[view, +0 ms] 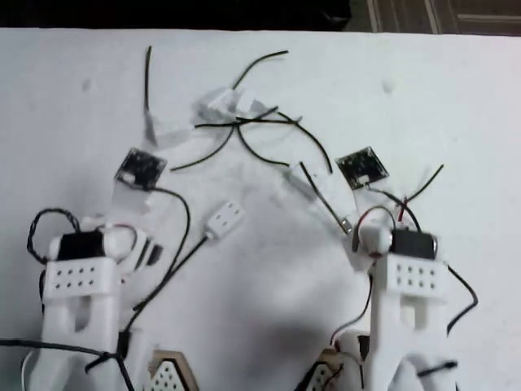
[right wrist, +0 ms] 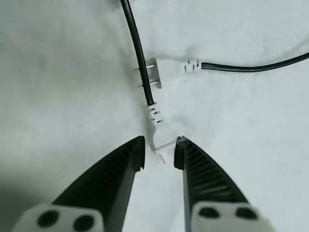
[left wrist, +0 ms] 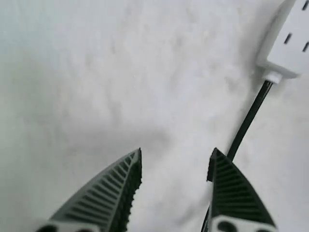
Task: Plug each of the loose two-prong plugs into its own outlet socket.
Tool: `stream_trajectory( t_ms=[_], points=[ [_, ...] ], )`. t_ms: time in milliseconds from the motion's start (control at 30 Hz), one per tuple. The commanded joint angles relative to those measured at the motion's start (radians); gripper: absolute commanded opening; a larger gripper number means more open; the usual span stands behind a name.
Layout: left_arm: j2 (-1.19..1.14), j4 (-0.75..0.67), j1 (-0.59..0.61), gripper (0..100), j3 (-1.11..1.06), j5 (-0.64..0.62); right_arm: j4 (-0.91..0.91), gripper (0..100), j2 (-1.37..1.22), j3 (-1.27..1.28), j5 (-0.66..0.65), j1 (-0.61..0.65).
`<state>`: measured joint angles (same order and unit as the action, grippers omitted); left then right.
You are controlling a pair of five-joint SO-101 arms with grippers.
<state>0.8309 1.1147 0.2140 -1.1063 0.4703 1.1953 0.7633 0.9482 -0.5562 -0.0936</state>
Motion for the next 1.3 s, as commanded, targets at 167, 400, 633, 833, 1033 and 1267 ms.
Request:
stream_trajectory(
  t_ms=[167, 400, 633, 833, 1033, 1267],
  points=[
    [0.101, -0.143, 0.028, 23, -0.195, 0.035, 0.001, 11.2, -0.328, -0.132, -0.117, 0.03],
    [0.159, -0.15, 0.031, 23, -0.226, 0.035, -0.217, 11.2, -0.535, -0.138, -0.127, 0.03],
    [0.173, -0.152, 0.064, 23, -0.236, 0.032, -0.294, 10.8, -0.71, -0.141, -0.129, 0.024],
    [0.173, -0.152, 0.064, 22, -0.236, 0.029, -0.269, 2.6, -0.659, -0.14, -0.127, 0.03],
    [0.173, -0.15, 0.065, 22, -0.235, 0.028, -0.077, 1.7, -0.378, -0.141, -0.121, 0.104],
    [0.173, -0.146, 0.065, 22, -0.235, 0.026, 0.056, 1.7, -0.013, -0.135, 0.0, 0.318]
  ],
)
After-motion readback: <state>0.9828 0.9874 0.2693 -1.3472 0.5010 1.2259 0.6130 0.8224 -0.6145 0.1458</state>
